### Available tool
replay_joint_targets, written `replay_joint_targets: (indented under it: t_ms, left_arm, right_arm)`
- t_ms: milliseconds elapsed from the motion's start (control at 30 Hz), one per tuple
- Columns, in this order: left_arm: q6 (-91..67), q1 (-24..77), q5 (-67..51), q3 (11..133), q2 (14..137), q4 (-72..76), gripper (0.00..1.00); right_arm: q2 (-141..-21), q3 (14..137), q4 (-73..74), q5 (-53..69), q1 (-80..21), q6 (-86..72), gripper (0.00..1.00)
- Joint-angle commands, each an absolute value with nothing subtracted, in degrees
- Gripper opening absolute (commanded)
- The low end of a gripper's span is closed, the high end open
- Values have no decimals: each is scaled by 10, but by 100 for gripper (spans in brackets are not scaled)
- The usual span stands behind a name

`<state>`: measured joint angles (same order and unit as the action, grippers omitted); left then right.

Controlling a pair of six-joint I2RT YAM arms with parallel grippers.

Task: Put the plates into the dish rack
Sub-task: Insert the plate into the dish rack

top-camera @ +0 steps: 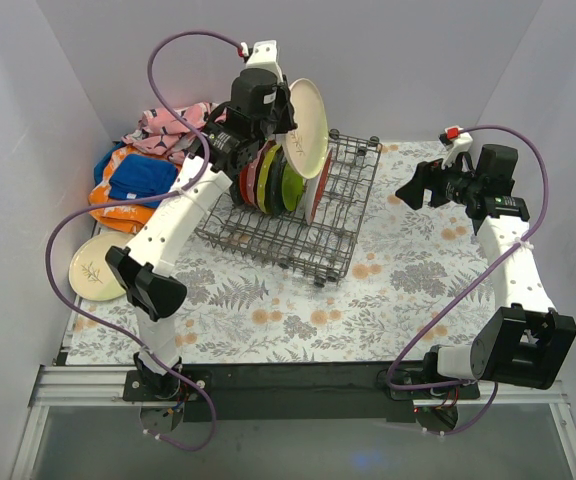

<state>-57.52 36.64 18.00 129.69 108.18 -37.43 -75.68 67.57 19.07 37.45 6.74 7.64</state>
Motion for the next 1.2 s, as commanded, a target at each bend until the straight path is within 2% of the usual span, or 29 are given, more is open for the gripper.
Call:
replay_joint_targets:
  t_ms: [0, 667, 1167]
  left_arm:
    - [-558, 354, 200, 1315, 1024, -301, 0]
    - [-468, 350, 210, 1343, 1113, -288, 0]
    - [-426, 352, 215, 1282, 1142, -244, 0]
  right_arm:
    - [-742, 670, 171, 376, 71, 72, 84]
    - [-764, 693, 198, 368, 72, 83, 84]
    - [-802, 741, 253, 367, 74, 124, 84]
